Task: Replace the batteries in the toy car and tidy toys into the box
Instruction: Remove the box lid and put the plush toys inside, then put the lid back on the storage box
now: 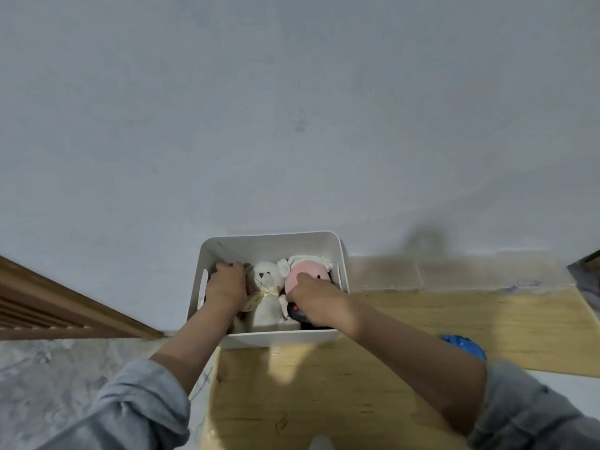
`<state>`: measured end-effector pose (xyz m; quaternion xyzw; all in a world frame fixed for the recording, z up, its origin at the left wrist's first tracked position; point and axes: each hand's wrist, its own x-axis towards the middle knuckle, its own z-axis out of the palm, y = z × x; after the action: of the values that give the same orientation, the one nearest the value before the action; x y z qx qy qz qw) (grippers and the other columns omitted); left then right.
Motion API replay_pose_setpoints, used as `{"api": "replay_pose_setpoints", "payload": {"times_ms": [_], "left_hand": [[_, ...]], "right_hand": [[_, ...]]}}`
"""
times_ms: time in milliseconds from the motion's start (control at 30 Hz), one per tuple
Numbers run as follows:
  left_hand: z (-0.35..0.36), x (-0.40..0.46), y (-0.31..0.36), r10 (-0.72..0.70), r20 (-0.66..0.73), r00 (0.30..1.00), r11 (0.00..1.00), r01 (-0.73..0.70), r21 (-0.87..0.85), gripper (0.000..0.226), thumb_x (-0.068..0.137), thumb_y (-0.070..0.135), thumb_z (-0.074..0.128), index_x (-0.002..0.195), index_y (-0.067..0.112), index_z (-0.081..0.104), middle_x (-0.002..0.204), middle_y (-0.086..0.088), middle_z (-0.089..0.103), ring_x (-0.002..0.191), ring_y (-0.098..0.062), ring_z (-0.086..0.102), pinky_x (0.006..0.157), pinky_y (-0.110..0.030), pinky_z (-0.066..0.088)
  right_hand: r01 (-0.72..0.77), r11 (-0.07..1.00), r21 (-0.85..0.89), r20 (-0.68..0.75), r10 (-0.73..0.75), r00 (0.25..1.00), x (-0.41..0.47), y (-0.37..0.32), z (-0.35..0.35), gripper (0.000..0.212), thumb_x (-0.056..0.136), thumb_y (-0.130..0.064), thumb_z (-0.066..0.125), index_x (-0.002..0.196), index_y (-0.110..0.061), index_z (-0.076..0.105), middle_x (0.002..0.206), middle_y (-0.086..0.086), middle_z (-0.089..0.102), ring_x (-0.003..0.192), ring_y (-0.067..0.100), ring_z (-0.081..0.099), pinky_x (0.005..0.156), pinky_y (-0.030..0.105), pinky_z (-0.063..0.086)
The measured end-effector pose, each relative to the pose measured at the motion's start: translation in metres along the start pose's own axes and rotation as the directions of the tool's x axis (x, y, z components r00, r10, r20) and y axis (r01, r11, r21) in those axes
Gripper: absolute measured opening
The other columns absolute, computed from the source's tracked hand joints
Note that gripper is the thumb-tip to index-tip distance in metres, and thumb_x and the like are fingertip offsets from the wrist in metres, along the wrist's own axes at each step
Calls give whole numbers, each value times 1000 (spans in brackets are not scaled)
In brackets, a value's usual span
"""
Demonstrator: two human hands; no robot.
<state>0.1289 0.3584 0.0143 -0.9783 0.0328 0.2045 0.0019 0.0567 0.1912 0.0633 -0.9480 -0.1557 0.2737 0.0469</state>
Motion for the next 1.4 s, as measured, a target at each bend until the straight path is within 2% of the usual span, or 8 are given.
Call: {"api": "replay_pose_setpoints", "payload": {"times_ms": [133,267,433,633,867,1000,1233,1400], "left_hand": [[3,0,0,3,28,1000,999,-4,35,38,91,21,47,127,7,50,126,-20,38,106,-32,56,88,-36,51],[4,-1,-5,33,68,997,999,-36,41,39,89,20,46,127,11,51,126,-20,42,109,-31,51,87,-35,49],[-4,-8,-5,59,29,998,997,-60,49,29,89,16,47,115,14,59,118,-14,56,105,-28,58,77,-35,52],[-17,-24,0,59,0,998,997,-59,39,24,92,15,48,110,12,64,115,-8,64,105,-26,62,73,-33,49],[-28,-72,2,64,-131,989,995,-74,-68,23,89,19,52,108,6,59,113,-16,61,104,-31,60,77,-35,50],[-30,-111,6,119,-268,956,977,-162,-141,23,88,24,54,103,6,57,109,-17,60,102,-33,59,68,-33,45],[1,-179,28,287,-501,816,846,-462,-267,40,85,26,61,117,4,55,117,-20,48,111,-38,45,88,-43,43],[34,-217,63,414,-503,759,735,-604,-307,46,85,24,61,126,6,51,121,-17,46,114,-35,44,90,-42,45]], "right_hand": [[5,1000,16,42,-6,999,-1,2,-6,38,86,-4,52,124,-10,58,123,15,43,93,36,55,70,34,38],[74,997,-20,3,-74,997,1,5,-3,36,87,-7,53,122,-10,60,122,16,46,102,39,55,72,39,45],[80,989,-125,-30,-84,996,0,4,-2,42,85,-3,57,126,-15,58,124,13,48,104,34,54,62,33,38],[55,989,-135,-123,-72,990,-18,-2,0,40,92,-9,49,132,-16,53,125,16,46,109,36,52,69,33,33],[-19,998,-66,-291,-1,957,-44,-7,-9,42,85,-6,56,126,-14,53,124,12,51,113,35,54,82,38,46],[-63,998,-1,-415,57,908,-64,-18,-2,41,87,-5,52,126,-17,53,116,11,51,111,32,52,73,35,42],[-37,989,142,-663,123,739,-125,-36,40,34,89,-10,51,122,-16,58,113,8,54,108,29,49,77,43,51],[-143,952,269,-640,288,712,-174,-23,97,36,89,-15,52,125,-16,56,117,6,52,113,25,46,82,40,50]]}}
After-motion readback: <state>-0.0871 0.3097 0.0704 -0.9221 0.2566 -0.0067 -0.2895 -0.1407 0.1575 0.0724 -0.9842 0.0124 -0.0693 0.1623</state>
